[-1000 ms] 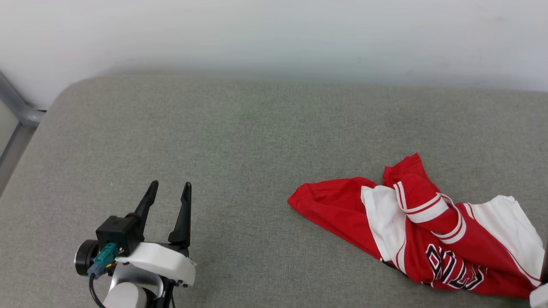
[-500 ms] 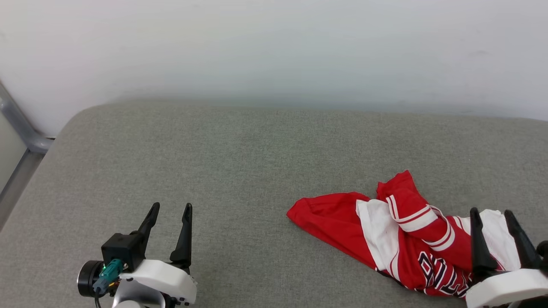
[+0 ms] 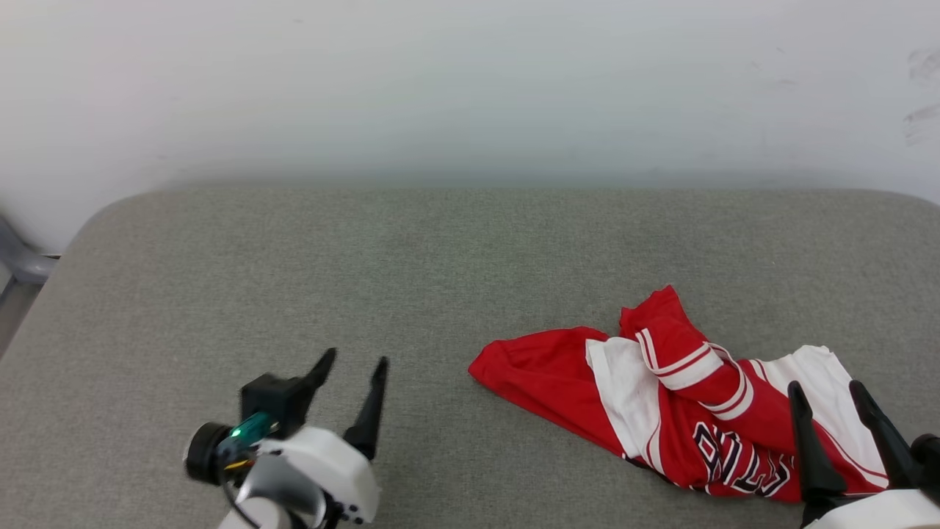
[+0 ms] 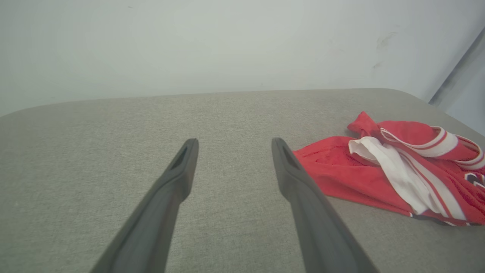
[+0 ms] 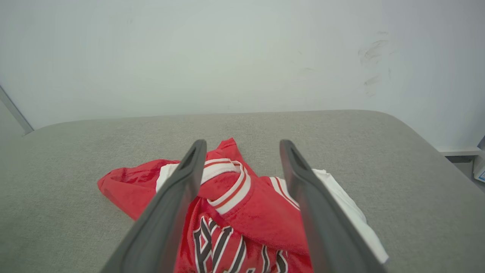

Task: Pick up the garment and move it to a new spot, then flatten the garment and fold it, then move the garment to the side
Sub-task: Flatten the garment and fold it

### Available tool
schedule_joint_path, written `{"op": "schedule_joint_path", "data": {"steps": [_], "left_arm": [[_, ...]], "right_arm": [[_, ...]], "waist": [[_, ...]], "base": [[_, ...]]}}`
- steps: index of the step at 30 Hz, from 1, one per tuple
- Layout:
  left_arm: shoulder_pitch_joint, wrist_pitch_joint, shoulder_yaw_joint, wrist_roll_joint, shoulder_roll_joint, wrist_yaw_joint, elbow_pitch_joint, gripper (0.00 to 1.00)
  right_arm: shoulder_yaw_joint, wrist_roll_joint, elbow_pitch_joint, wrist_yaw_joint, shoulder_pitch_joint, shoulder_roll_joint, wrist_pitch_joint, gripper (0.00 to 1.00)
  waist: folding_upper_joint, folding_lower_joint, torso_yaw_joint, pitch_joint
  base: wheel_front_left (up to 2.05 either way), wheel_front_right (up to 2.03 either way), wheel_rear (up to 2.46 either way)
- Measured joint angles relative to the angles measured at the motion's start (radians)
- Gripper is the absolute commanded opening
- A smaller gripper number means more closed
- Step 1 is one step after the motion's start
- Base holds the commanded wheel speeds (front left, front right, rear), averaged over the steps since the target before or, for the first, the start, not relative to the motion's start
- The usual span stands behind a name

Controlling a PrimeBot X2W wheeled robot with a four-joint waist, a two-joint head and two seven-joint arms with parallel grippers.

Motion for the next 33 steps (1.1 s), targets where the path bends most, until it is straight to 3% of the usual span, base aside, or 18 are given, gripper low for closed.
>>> {"op": "schedule_joint_path", "data": {"steps": [7,13,18,28,29,30,31,32,33], "left_arm": [[-0.135,0.182,-0.138,-0.025,-0.046,-0.068,0.022,1.0],[-0.265,0.368,-0.255,-0.079,-0.047,-0.088,0.055,1.0],[-0.378,0.5,-0.357,-0.131,-0.013,-0.091,0.072,1.0],[-0.512,0.668,-0.55,-0.242,0.089,-0.092,0.155,1.0],[-0.528,0.686,-0.567,-0.258,0.096,-0.092,0.161,0.95],[-0.538,0.699,-0.579,-0.28,0.1,-0.092,0.169,0.62],[-0.548,0.7,-0.593,-0.288,0.106,-0.092,0.177,0.36],[-0.556,0.698,-0.601,-0.291,0.111,-0.092,0.183,0.0],[-0.561,0.695,-0.606,-0.305,0.113,-0.092,0.192,0.0]], "right_arm": [[-0.005,0.0,-0.037,0.0,0.001,0.0,0.032,1.0],[0.002,0.0,-0.056,0.0,-0.031,0.0,0.032,1.0],[0.003,-0.006,-0.054,0.0,-0.065,0.0,0.02,1.0],[0.013,0.017,0.008,0.0,-0.113,0.0,-0.033,1.0],[0.012,0.018,0.016,0.0,-0.117,0.0,-0.038,1.0],[0.011,0.018,0.021,0.0,-0.12,0.0,-0.04,1.0],[0.01,0.018,0.026,0.0,-0.123,0.0,-0.045,1.0],[0.01,0.018,0.03,0.0,-0.126,0.0,-0.048,1.0],[0.01,0.018,0.034,0.0,-0.128,0.0,-0.051,1.0]], "waist": [[0.0,0.0,-0.023,0.038],[0.0,0.0001,-0.044,0.112],[0.0,0.0002,-0.064,0.19],[0.0,0.0003,-0.121,0.299],[0.0,0.0002,-0.127,0.303],[0.0,0.0002,-0.13,0.306],[0.0,0.0002,-0.133,0.308],[0.0,0.0002,-0.135,0.309],[0.0,0.0002,-0.137,0.309]], "base": [[0.0,0.0,0.0],[0.0,0.0,0.0],[0.0,0.0,0.0],[0.0,0.0,0.0],[0.0,0.0,0.0],[0.0,0.0,0.0],[0.0,0.0,0.0],[0.0,0.0,0.0],[0.0,0.0,0.0]]}}
